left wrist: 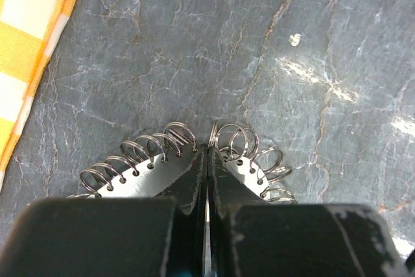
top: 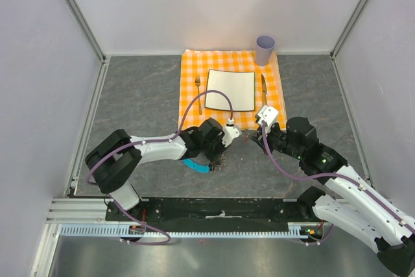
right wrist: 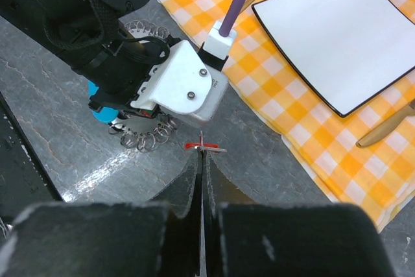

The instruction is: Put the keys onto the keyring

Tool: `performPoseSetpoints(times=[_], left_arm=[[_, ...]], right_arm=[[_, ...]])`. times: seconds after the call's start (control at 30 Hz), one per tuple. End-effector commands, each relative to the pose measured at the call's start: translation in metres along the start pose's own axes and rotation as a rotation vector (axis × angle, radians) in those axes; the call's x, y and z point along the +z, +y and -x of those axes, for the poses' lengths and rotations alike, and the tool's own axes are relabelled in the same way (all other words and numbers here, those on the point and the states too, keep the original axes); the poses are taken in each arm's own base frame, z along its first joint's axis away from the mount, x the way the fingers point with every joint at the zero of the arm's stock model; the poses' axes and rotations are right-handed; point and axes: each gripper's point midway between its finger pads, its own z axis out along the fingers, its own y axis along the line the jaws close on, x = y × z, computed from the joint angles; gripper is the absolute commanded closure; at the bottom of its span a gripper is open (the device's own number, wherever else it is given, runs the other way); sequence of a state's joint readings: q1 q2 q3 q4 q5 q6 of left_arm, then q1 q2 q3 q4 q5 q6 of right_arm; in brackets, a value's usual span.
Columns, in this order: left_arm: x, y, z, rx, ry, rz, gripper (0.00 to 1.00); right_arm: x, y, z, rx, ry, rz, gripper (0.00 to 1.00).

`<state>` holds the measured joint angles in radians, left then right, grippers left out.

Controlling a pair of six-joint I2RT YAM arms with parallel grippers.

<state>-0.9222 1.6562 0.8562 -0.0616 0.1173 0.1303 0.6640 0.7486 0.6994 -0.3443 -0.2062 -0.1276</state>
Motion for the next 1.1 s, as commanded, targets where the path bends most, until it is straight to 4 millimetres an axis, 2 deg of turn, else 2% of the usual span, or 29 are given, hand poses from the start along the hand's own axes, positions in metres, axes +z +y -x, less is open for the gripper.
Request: performPoseSetpoints(times=[0.0, 0.23, 0.27, 0.3, 0.37, 0.5, 0.73, 0.9, 1.07], left_arm=[[-0.014, -0.009, 0.032, 0.017, -0.137, -0.042, 0.98], [-0.038, -0.015, 0.05, 0.098, -0.277, -0.062, 0.98], [-0.047, -0.016, 0.057, 0.125, -0.313, -0.065, 0.98], [-0.048, -0.017, 0.055, 0.135, -0.322, -0.065, 0.98], [-0.059, -0.02, 0.066, 0.173, -0.383, -0.075, 0.98], [-0.066, -0.026, 0.067, 0.24, -0.42, -0.097, 0.98], [-0.065, -0.026, 0.058, 0.282, -0.451, -0.089, 0.98], [-0.071, -0.029, 0.057, 0.316, -0.498, -0.091, 0.98], [-0.086, -0.036, 0.063, 0.341, -0.58, -0.102, 0.98]], right_arm=[[-0.001, 0.005, 0.012, -0.011, -0.058, 0.026, 1.0], [-0.001, 0.017, 0.013, -0.043, -0.066, 0.103, 1.0], [-0.001, 0.019, 0.012, -0.051, -0.066, 0.117, 1.0], [0.0, 0.021, 0.012, -0.059, -0.065, 0.129, 1.0], [0.001, 0.027, 0.011, -0.098, -0.057, 0.175, 1.0], [0.003, 0.032, 0.005, -0.138, -0.014, 0.208, 1.0], [0.019, 0.053, -0.022, -0.217, 0.115, 0.286, 1.0], [0.03, 0.051, -0.03, -0.248, 0.159, 0.266, 1.0], [0.039, 0.051, -0.039, -0.233, 0.188, 0.266, 1.0]])
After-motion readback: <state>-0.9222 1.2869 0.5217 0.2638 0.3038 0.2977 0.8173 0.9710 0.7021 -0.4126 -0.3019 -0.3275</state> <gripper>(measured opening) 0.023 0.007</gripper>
